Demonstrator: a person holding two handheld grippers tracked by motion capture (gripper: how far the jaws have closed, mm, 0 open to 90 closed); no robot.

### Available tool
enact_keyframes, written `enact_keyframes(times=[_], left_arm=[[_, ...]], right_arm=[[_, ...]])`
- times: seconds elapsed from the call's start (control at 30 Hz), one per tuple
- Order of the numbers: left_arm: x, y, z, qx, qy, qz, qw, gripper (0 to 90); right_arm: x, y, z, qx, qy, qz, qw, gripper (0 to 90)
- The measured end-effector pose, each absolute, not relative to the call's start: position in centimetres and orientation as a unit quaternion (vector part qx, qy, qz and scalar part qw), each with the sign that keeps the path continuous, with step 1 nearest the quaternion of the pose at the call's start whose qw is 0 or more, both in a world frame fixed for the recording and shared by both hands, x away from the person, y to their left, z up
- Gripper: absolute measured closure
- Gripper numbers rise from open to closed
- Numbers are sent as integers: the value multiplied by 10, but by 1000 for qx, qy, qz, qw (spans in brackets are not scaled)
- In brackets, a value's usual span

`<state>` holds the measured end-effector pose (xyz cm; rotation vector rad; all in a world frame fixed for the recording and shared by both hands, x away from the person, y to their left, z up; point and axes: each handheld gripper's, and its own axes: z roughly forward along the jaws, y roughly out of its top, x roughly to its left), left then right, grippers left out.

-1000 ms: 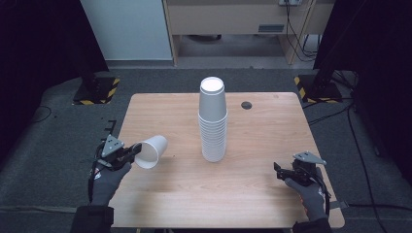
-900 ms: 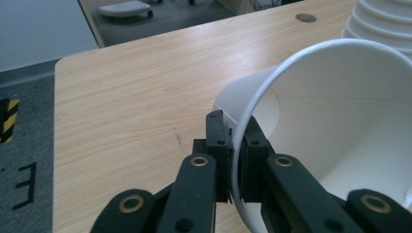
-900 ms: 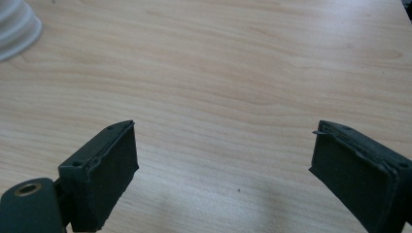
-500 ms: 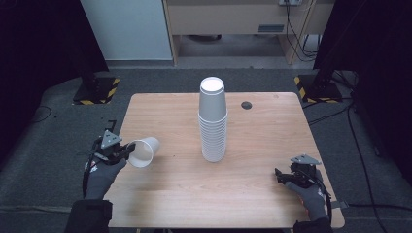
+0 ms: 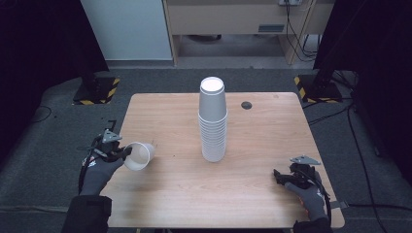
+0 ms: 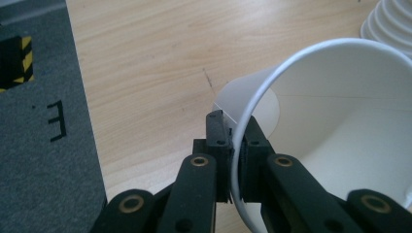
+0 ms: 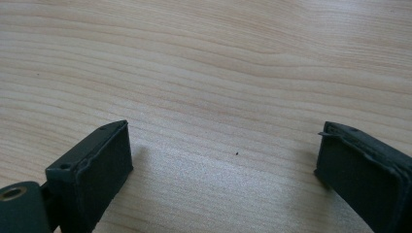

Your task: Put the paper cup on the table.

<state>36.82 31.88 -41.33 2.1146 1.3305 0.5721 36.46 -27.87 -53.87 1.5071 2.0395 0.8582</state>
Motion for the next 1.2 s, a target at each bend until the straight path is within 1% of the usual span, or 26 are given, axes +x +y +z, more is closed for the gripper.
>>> enact_keyframes(times=[0.17,0.33,0.37,0.5,0.93,1.2], left_arm=[[371,320,-413,802,504,188,259,857],[373,319,-415,805,515,163,244,857],[375,318,-415,810,517,154,228,857],[377,315,-414,816,520,138,212,856],[383,314,-412,808,551,101,183,856],[386,312,-415,805,567,68,157,853]], right_arm=[[365,-279,-539,549,741,312,229,60],[365,-279,-539,549,741,312,229,60],[365,-279,-539,549,741,312,229,60],[365,-279,-539,549,741,312,229,60],[365,-279,-539,549,741,312,229,60],[365,-279,-539,549,741,312,229,59]])
